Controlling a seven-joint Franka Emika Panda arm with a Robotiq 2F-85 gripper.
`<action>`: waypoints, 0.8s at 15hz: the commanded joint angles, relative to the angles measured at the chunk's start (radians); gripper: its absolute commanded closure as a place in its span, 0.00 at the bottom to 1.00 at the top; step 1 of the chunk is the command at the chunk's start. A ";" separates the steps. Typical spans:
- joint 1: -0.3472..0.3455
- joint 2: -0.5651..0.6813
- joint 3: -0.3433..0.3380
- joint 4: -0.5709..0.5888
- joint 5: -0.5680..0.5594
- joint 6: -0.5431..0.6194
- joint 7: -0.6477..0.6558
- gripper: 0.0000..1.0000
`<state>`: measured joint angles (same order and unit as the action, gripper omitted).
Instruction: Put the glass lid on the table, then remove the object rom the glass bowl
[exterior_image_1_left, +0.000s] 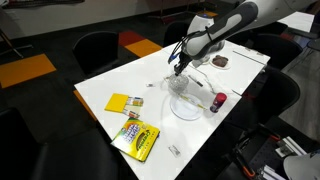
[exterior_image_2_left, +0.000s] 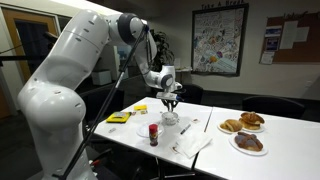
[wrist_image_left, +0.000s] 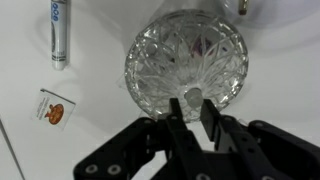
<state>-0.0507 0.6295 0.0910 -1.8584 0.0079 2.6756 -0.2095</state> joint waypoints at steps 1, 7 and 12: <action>0.013 -0.039 0.006 -0.010 -0.005 -0.119 0.002 0.42; 0.048 -0.089 -0.014 -0.020 -0.011 -0.254 0.048 0.50; 0.053 -0.106 -0.025 -0.022 -0.015 -0.299 0.062 0.70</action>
<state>-0.0095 0.5537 0.0844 -1.8585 0.0067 2.4134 -0.1665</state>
